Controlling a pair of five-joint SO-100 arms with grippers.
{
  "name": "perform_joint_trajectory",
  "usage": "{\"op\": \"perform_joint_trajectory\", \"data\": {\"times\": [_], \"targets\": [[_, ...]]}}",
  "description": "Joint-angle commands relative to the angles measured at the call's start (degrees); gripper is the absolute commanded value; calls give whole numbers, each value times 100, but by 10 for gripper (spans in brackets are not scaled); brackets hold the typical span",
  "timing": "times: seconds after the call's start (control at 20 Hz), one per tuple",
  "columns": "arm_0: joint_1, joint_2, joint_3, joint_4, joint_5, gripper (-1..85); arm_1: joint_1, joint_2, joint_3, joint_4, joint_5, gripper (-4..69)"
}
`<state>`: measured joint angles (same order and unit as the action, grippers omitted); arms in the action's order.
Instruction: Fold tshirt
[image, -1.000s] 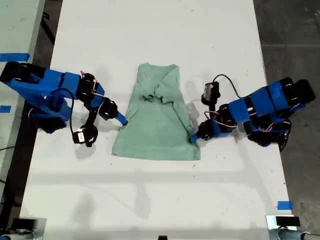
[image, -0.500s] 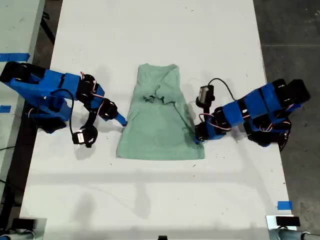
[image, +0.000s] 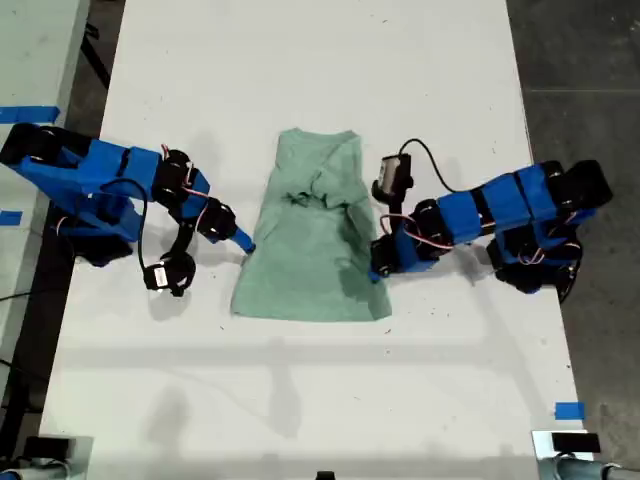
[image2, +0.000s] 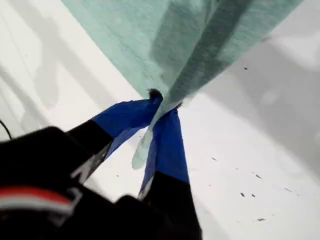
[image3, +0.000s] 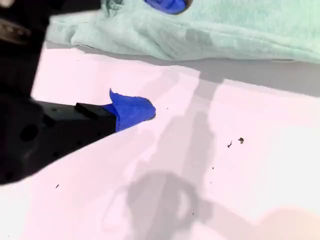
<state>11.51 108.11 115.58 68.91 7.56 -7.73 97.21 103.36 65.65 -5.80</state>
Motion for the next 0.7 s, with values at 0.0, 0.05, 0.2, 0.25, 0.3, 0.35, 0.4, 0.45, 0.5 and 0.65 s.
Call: {"op": "perform_joint_trajectory", "data": {"times": [0.0, 0.05, 0.2, 0.25, 0.3, 0.35, 0.4, 0.45, 0.5, 0.65], "targets": [[97, 264, -44, -79, -79, 251, 281, 0, -650, -642, -62, -12], [97, 264, -44, -79, -79, 251, 369, -185, -712, -870, -53, -12], [79, 272, -44, -79, -79, 251, 562, -1187, -888, -1600, -9, -12], [70, 272, -53, -79, -79, 251, 598, -1617, -967, -1846, 18, -12], [62, 272, -53, -79, -79, 251, 615, -2083, -1125, -2004, 18, -12], [62, 272, -53, -97, -79, 250, 642, -2566, -1362, -2030, 0, -14], [62, 272, -53, -105, -79, 250, 642, -3006, -1670, -1934, -35, 26], [62, 272, -53, -114, -79, 250, 598, -3349, -1960, -1819, -70, 146], [62, 264, -53, -114, -79, 249, 545, -3507, -2197, -1714, -158, 273], [70, 264, -62, -132, -79, 248, 466, -3331, -2760, -958, -237, 276]]}}
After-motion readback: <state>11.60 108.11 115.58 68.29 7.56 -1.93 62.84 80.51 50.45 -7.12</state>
